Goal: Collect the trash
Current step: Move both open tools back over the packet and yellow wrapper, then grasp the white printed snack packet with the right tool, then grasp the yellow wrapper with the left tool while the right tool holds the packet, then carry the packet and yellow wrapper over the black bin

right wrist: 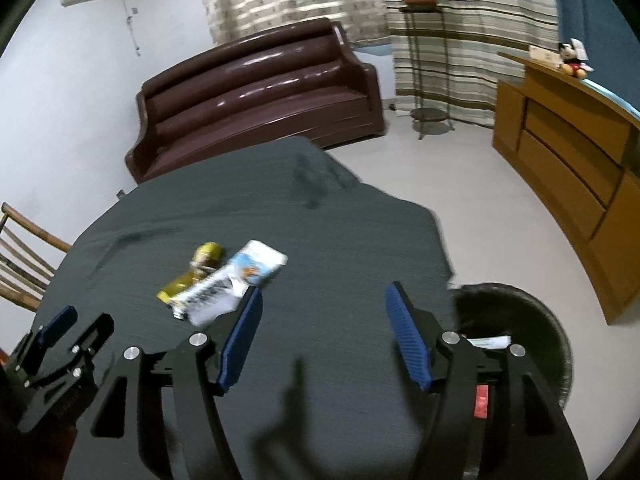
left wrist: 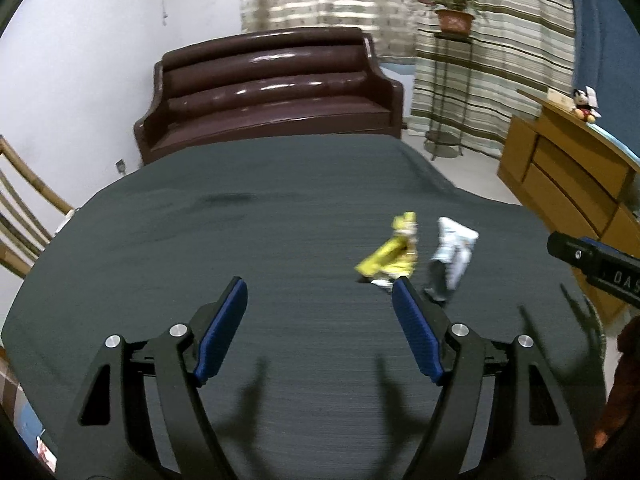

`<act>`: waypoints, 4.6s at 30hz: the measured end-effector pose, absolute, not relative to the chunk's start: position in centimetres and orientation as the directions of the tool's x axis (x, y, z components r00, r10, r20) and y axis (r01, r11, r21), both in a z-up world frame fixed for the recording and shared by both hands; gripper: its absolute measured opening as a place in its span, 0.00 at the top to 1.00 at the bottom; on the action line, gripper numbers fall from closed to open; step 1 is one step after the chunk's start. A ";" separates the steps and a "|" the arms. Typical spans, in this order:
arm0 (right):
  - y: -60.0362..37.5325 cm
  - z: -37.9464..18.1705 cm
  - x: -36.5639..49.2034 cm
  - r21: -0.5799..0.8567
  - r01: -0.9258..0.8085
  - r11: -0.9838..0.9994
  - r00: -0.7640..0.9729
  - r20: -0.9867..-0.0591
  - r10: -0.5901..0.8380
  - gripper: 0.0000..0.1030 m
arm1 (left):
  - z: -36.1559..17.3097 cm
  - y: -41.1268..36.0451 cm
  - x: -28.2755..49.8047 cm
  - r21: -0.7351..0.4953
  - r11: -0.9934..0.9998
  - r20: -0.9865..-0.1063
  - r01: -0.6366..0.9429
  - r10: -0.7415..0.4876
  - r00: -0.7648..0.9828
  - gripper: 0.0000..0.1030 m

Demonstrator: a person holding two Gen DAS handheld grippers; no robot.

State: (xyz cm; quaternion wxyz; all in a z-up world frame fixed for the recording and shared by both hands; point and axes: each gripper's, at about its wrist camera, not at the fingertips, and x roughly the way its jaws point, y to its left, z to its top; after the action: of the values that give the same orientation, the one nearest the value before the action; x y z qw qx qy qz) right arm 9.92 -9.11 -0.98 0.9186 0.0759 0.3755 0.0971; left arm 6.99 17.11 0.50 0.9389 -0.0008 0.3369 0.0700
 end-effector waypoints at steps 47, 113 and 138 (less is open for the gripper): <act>-4.0 -4.0 13.6 0.055 -0.161 0.985 0.624 -0.768 0.145 0.71 | -1.0 18.4 12.1 0.011 0.999 -0.666 -0.041 0.038 0.745 0.27; -10.9 -2.7 6.3 0.122 -0.120 0.985 0.684 -0.709 0.171 0.71 | 1.1 10.6 7.0 -0.028 0.995 -0.653 0.098 -0.092 0.751 0.71; -19.3 -1.6 2.6 0.118 0.011 0.993 0.732 -0.677 0.073 0.71 | 2.6 2.2 3.8 -0.016 0.978 -0.603 0.209 -0.176 0.778 0.71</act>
State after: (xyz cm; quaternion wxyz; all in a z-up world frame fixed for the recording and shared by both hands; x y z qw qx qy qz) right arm 2.58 -19.28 -1.60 0.9289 0.0571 0.3655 0.0167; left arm 3.78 2.16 2.64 0.9425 0.0260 0.3173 -0.1020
